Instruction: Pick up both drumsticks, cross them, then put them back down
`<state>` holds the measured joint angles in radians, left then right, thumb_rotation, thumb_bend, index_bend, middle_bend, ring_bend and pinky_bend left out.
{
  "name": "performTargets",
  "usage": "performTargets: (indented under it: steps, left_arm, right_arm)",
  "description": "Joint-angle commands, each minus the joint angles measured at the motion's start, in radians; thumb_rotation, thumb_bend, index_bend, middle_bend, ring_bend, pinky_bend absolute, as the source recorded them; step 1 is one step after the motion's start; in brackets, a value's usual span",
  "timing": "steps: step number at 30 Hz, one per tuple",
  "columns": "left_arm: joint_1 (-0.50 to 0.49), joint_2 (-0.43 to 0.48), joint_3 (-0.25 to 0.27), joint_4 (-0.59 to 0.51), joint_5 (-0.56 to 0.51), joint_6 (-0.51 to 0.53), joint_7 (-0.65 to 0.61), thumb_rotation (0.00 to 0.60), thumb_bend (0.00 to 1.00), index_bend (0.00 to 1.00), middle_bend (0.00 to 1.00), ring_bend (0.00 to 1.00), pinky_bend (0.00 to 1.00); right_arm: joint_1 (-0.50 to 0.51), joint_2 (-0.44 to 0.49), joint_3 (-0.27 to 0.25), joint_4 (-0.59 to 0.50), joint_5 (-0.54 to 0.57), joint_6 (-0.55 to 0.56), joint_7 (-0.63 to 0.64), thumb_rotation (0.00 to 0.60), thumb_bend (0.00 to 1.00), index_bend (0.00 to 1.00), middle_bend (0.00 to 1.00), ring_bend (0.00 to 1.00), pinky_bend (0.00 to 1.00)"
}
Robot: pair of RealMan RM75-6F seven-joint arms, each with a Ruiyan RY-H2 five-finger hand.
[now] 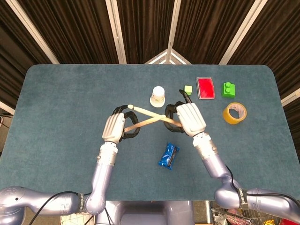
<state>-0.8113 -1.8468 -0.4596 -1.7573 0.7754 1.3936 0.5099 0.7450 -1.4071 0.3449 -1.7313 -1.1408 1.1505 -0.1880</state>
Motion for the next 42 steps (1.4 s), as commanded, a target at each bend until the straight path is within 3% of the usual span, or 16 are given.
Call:
performTargets:
  steps: [1, 9, 12, 16, 18, 24, 32, 42]
  left_arm:
    - [0.027, 0.058, 0.033, -0.030, 0.020, -0.011, 0.011, 0.600, 0.51, 0.63, 0.53, 0.14, 0.11]
    - [0.146, 0.315, 0.171, -0.049, 0.142, -0.048, -0.002, 0.600, 0.51, 0.63, 0.53, 0.14, 0.11]
    - [0.174, 0.361, 0.200, -0.021, 0.162, -0.051, -0.016, 0.600, 0.51, 0.63, 0.53, 0.14, 0.11]
    - [0.207, 0.399, 0.275, 0.092, 0.246, -0.061, -0.028, 0.600, 0.51, 0.63, 0.53, 0.14, 0.10]
    - [0.230, 0.387, 0.326, 0.199, 0.246, -0.094, -0.033, 0.600, 0.51, 0.63, 0.53, 0.14, 0.10]
    - [0.244, 0.312, 0.346, 0.393, 0.251, -0.157, -0.095, 0.600, 0.51, 0.63, 0.53, 0.14, 0.10]
    - [0.228, 0.196, 0.314, 0.588, 0.205, -0.238, -0.104, 0.600, 0.51, 0.63, 0.53, 0.14, 0.10]
    - [0.199, 0.099, 0.299, 0.690, 0.201, -0.288, -0.047, 0.600, 0.51, 0.62, 0.53, 0.14, 0.10]
  right_arm:
    - [-0.016, 0.021, 0.007, 0.020, 0.010, 0.007, 0.021, 0.600, 0.43, 0.67, 0.64, 0.48, 0.06]
    - [-0.090, 0.076, -0.031, 0.128, -0.060, 0.017, 0.187, 0.600, 0.43, 0.67, 0.64, 0.48, 0.06]
    - [-0.106, 0.074, -0.054, 0.163, -0.108, 0.032, 0.227, 0.600, 0.43, 0.68, 0.64, 0.48, 0.06]
    - [-0.130, 0.061, -0.106, 0.227, -0.220, 0.078, 0.274, 0.600, 0.43, 0.68, 0.64, 0.48, 0.06]
    - [-0.147, 0.052, -0.147, 0.243, -0.278, 0.098, 0.295, 0.600, 0.43, 0.68, 0.64, 0.48, 0.06]
    - [-0.165, 0.036, -0.185, 0.282, -0.332, 0.117, 0.301, 0.600, 0.43, 0.68, 0.64, 0.48, 0.06]
    - [-0.175, 0.022, -0.190, 0.314, -0.336, 0.119, 0.309, 0.600, 0.43, 0.68, 0.64, 0.48, 0.06]
    - [-0.191, 0.025, -0.197, 0.328, -0.336, 0.116, 0.326, 0.600, 0.43, 0.68, 0.64, 0.48, 0.06]
